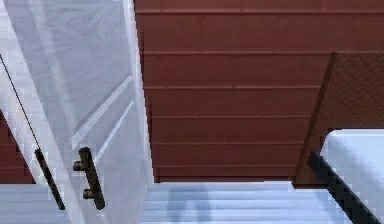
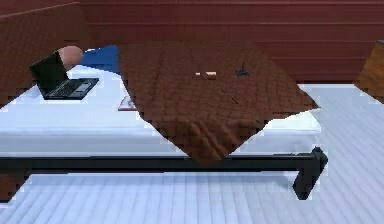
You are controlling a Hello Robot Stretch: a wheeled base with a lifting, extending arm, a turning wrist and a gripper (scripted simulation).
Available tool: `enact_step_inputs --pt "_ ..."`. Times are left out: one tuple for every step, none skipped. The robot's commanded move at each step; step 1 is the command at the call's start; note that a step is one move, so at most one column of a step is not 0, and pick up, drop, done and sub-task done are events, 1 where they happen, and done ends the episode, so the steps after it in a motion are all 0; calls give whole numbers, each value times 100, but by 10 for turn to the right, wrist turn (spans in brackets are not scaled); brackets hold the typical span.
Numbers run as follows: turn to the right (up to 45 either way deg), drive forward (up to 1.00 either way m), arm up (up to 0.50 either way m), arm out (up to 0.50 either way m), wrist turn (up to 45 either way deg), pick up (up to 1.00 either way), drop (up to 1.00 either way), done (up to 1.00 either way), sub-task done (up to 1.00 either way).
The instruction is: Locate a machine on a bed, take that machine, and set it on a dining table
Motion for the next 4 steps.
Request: enact_step_inputs --pt "450 0 0 0 0 0 0 0 0" --pt "120 0 0 0 0 0 0 0 0" --pt "0 40 0 0 0 0 0 0 0" --pt "-450 0 0 0 0 0 0 0 0"
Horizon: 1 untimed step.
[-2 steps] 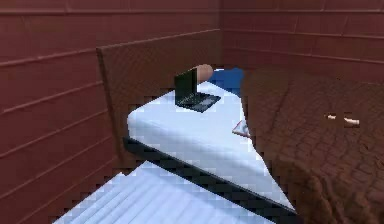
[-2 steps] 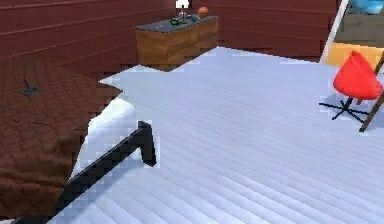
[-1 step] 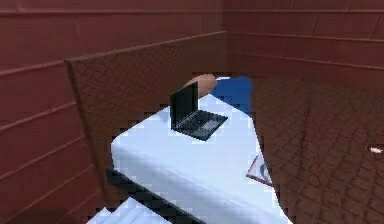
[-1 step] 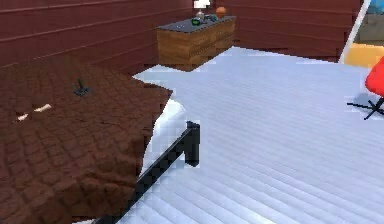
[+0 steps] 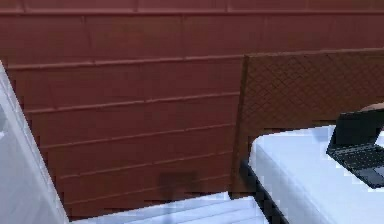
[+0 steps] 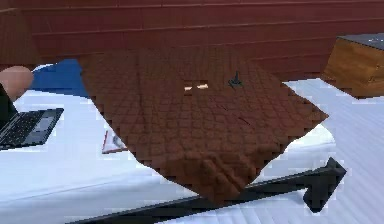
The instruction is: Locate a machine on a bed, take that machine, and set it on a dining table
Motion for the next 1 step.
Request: enact_step_inputs --pt "-390 0 0 0 0 0 0 0 0"
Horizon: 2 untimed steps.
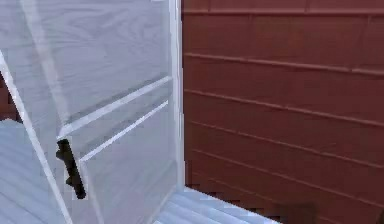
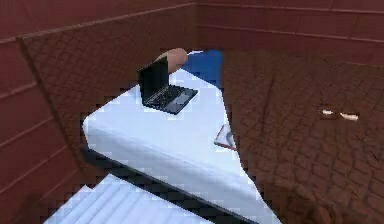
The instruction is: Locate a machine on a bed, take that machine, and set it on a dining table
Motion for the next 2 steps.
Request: enact_step_inputs --pt "420 0 0 0 0 0 0 0 0" --pt "0 100 0 0 0 0 0 0 0"
